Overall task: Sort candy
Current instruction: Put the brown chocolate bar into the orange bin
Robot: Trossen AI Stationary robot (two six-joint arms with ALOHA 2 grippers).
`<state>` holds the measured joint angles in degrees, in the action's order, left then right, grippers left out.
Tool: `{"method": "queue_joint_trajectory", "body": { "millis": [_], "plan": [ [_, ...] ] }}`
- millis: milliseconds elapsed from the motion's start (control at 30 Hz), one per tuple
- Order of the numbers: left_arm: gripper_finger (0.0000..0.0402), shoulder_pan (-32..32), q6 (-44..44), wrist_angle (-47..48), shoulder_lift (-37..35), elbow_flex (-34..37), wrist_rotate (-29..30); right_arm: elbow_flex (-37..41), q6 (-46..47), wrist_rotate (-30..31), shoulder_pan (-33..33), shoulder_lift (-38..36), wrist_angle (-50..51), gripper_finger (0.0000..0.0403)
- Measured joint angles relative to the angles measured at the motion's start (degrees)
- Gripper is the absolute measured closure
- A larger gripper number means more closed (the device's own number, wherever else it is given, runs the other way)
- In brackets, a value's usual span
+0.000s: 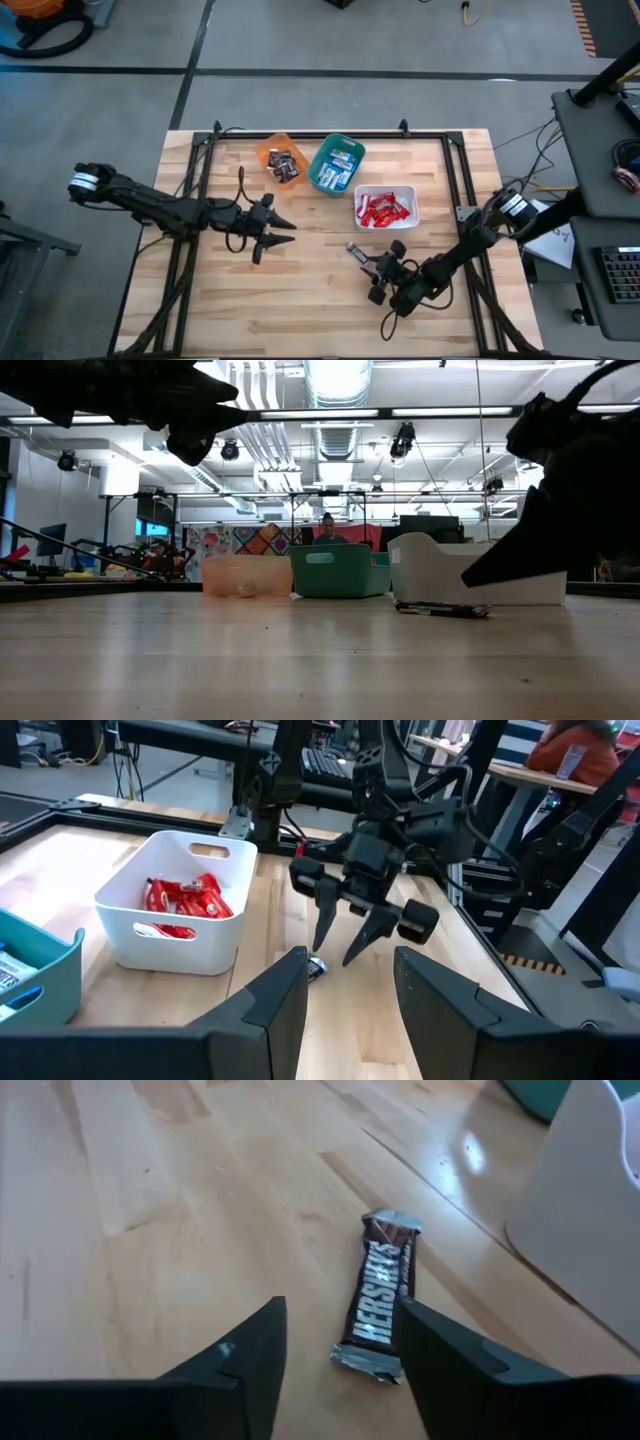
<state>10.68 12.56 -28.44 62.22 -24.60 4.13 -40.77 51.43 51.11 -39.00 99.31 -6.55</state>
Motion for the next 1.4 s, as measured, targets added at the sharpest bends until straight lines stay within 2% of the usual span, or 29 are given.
{"method": "queue_joint_trajectory", "body": {
  "millis": [200,433,600,767,933,1167,1400],
  "plan": [
    [0.0267,0.0,-0.6,-0.9,-0.1,0.0,0.8,0.0,1.5,0.9,0.6,1.2,0.2,0.0192],
    [0.0267,0.0,-1.3,-2.2,-0.1,0.0,1.0,0.0,1.5,1.0,2.6,4.9,-1.6,0.0194],
    [0.0267,0.0,-1.3,-2.4,1.2,0.0,1.0,-0.1,2.8,1.5,2.6,7.0,-2.3,0.0222],
    [0.0267,0.0,-1.6,-3.5,4.3,0.0,1.0,-0.2,2.9,0.5,2.6,7.4,-2.6,0.0290],
    [0.0267,0.0,-3.1,-10.0,9.2,0.0,1.0,-0.2,2.2,0.6,2.6,7.2,-2.4,0.0348],
    [0.0267,0.1,-4.8,-16.0,16.7,0.0,0.2,-0.1,1.9,0.4,2.6,7.1,-3.7,0.0347],
    [0.0267,0.4,-10.0,-23.1,23.8,-0.1,-5.8,0.1,2.0,-3.5,2.6,4.6,-8.0,0.0346]
  ]
}}
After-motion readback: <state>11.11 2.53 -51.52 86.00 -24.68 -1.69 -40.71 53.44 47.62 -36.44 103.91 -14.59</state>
